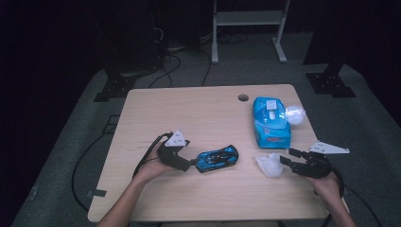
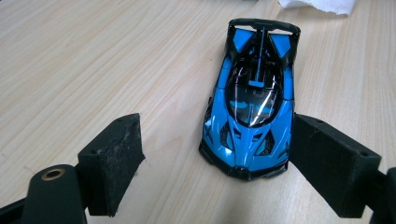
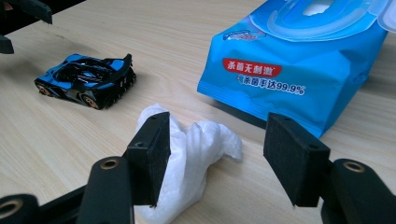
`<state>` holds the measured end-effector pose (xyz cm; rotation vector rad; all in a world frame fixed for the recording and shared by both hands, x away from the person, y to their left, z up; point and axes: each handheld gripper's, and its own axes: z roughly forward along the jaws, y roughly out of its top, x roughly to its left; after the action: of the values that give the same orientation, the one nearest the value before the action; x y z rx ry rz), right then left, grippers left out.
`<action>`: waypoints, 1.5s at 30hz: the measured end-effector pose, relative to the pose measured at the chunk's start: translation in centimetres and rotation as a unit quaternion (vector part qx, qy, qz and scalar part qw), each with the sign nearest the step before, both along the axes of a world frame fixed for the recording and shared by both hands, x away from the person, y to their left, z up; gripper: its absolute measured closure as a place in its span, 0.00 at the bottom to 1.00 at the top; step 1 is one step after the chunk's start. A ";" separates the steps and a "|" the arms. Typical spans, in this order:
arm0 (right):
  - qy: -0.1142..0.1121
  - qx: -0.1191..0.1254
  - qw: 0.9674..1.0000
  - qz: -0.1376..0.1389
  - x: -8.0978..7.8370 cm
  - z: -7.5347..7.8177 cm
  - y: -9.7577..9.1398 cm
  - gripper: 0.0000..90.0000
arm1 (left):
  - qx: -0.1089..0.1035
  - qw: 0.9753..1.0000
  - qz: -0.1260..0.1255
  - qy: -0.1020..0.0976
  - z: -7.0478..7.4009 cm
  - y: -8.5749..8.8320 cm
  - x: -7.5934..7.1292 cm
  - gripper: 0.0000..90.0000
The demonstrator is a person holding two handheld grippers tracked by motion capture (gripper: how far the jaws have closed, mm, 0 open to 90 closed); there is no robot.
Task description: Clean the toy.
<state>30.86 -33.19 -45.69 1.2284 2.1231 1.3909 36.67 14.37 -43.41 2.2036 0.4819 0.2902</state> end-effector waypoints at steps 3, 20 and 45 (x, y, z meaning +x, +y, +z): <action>0.000 -0.001 1.000 -0.001 -0.1 0.1 0.0 0.44 | 0.011 1.000 -0.002 0.005 -0.2 0.4 0.0 0.19; 0.002 -0.002 1.000 -0.001 -0.1 0.0 -0.1 0.44 | 0.024 1.000 0.001 0.005 -0.2 1.7 -0.9 0.18; -0.006 -0.005 1.000 0.005 -1.0 -0.5 -0.2 0.38 | 0.042 0.998 0.026 0.023 -1.2 2.7 -1.8 0.12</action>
<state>29.84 -33.36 -46.18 1.2039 2.1303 1.3857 34.86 17.05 -44.65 2.2864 0.5632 0.2930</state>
